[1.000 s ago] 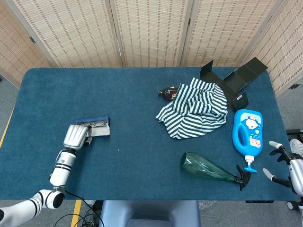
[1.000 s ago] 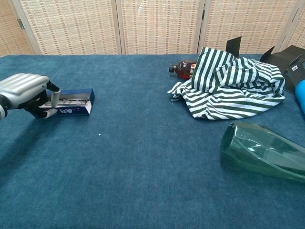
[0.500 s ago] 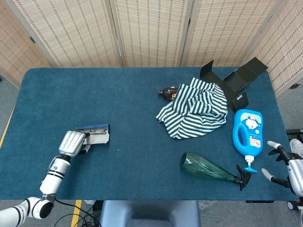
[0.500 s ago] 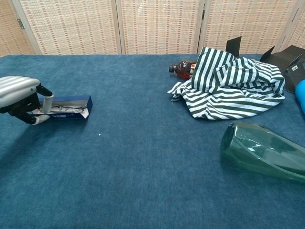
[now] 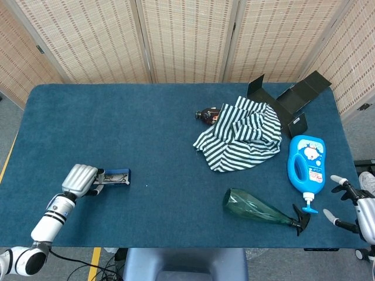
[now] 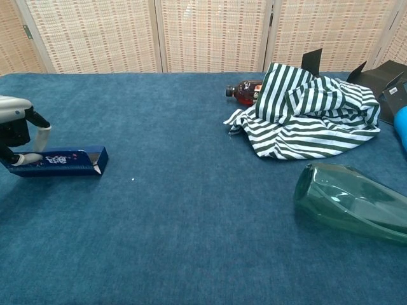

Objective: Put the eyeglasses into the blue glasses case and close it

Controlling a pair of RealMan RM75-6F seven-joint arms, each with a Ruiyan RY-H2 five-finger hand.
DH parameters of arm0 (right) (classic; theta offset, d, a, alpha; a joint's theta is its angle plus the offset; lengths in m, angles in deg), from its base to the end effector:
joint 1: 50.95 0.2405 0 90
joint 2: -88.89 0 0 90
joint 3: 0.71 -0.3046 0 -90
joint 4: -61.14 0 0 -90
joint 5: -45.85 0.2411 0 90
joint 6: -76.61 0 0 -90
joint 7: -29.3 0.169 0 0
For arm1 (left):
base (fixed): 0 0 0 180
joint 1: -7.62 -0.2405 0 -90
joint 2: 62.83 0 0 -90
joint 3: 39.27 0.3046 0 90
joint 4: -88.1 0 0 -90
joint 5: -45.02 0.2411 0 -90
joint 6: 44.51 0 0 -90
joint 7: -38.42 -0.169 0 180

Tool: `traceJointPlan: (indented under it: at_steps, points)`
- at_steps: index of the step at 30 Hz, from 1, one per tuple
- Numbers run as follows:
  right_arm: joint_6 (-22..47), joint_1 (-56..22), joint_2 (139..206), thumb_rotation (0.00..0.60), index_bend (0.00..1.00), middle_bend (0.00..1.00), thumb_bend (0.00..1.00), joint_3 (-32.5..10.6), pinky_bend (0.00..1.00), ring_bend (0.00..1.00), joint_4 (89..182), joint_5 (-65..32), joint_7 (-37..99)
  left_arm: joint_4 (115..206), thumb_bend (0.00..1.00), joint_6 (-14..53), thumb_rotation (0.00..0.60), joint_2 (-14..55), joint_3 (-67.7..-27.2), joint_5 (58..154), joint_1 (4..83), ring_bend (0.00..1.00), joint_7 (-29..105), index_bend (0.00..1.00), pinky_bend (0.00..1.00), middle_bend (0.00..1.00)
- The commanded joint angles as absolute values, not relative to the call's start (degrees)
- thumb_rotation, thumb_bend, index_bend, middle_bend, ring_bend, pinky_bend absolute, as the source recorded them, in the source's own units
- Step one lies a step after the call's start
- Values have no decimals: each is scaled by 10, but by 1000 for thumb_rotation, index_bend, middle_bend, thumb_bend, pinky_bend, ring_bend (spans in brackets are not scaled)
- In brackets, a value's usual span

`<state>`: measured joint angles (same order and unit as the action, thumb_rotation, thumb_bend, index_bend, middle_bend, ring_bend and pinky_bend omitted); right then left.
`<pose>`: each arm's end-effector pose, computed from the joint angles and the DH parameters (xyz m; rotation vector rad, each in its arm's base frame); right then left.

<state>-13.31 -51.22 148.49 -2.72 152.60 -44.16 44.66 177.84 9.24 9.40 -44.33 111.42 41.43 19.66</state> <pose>-0.3772 -0.1756 0.1887 1.2965 -1.0073 1.0535 -0.2827 0.3753 0.0378 -1.8313 -0.9010 -0.6539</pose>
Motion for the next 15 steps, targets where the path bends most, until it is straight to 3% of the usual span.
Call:
traceJointPlan:
  at_steps: [1,8,15]
  points:
    - [-136,-516,1487,600,183,413,201,-25,429,510,1521,-440,452,1754,510,80,600,109,-457,1088,433,943,176,632,986,996]
    - [-142,-520,1488,600,183,413,201,-25,430,510,1515,-441,457,1714,510,51,600,129,-471,1031,464,942,143,624,987,996]
    - [-141,-519,1489,600,183,413,201,-24,430,510,1513,-442,460,1663,510,37,600,157,-460,978,495,935,69,563,984,995]
